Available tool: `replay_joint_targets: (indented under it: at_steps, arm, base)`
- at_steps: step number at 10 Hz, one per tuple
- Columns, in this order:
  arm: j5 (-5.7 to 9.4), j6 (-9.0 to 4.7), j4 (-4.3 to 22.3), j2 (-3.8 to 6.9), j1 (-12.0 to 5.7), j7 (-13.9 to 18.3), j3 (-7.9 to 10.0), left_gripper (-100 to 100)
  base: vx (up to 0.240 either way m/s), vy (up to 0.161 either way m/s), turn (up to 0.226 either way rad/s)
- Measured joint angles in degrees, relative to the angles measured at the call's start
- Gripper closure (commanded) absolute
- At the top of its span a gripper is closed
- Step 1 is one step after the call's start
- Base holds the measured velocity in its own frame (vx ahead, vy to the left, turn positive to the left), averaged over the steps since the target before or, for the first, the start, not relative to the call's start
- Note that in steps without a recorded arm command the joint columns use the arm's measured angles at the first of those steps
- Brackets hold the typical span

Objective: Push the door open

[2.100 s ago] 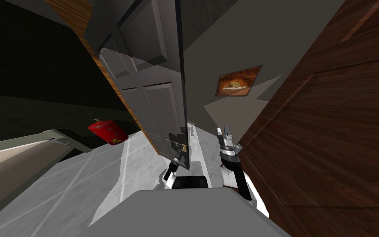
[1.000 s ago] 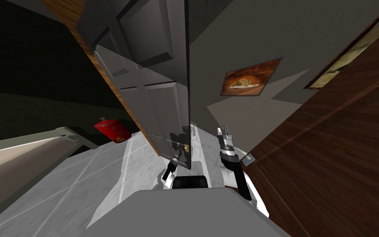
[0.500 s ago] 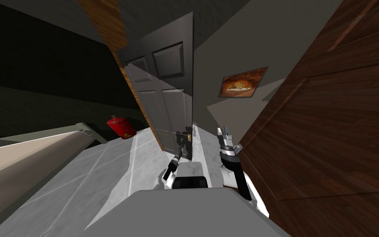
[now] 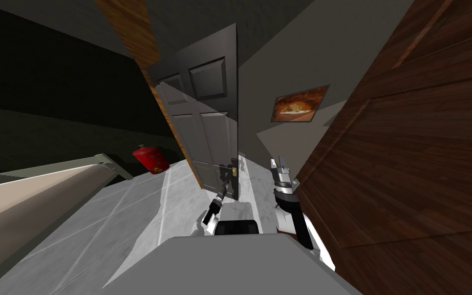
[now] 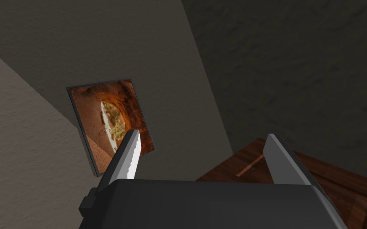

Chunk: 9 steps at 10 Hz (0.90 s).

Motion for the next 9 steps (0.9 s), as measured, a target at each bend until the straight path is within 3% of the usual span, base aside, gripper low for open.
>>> replay_joint_targets:
  at_steps: [4,8,9]
  arm:
    - [0.17,-0.9,0.6,0.18,0.01,-0.5,0.52,-100]
    - [0.35,-1.84,1.2,-0.63,0.01,-1.0,1.08,-100]
    - [0.34,-1.96,1.2,-0.69,0.03,-1.0,1.05,100]
  base:
    - [0.226,-0.078,-0.025]
    - [0.167,-0.064,-0.015]
    - [-0.017,-0.001,-0.002]
